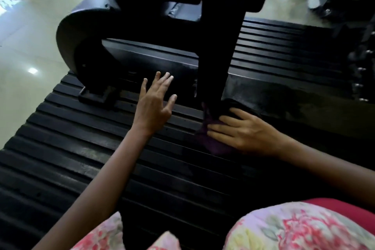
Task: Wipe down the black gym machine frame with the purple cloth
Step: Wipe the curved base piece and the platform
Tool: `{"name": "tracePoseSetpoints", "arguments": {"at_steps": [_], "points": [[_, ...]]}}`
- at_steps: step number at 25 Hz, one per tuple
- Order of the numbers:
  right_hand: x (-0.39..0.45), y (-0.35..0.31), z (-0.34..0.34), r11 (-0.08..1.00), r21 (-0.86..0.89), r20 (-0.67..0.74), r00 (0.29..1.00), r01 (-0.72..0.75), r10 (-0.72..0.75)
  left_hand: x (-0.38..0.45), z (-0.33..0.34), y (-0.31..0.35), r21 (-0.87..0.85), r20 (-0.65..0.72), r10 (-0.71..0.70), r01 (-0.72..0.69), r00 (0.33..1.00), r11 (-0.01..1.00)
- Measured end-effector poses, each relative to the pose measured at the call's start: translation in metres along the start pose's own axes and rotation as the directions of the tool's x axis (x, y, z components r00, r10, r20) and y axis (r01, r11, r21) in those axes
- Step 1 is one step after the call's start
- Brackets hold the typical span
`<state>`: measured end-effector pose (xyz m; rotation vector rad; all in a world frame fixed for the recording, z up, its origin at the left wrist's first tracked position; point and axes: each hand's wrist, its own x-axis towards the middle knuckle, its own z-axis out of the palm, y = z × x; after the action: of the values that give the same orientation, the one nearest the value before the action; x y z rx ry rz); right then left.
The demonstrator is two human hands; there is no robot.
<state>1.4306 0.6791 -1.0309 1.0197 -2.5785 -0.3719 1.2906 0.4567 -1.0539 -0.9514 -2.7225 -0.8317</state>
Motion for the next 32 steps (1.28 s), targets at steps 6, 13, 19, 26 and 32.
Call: {"name": "tracePoseSetpoints", "arguments": {"at_steps": [6,13,19,26,32], "points": [[-0.024,0.05,-0.04,0.698,0.378,-0.23,0.669,-0.608,0.707,0.005,0.023,0.037,0.036,0.07,0.13,-0.132,0.989,0.991],[0.0,0.039,-0.006,0.636,0.227,0.309,0.674,-0.738,0.671,-0.004,0.029,0.081,0.244,0.164,-0.193,0.15,0.967,0.958],[-0.005,0.055,-0.004,0.626,0.279,0.287,0.685,-0.729,0.67,0.008,0.005,0.16,0.438,0.375,-0.403,0.224,0.835,0.871],[-0.092,0.055,-0.013,0.624,0.346,0.196,0.705,-0.7,0.682,0.036,0.035,0.173,-0.022,0.168,0.28,-0.281,0.945,0.96],[-0.238,0.068,-0.053,0.243,0.254,0.203,0.298,-0.936,0.933,0.053,0.081,0.158,0.186,0.354,0.281,-0.361,0.892,0.914]]}}
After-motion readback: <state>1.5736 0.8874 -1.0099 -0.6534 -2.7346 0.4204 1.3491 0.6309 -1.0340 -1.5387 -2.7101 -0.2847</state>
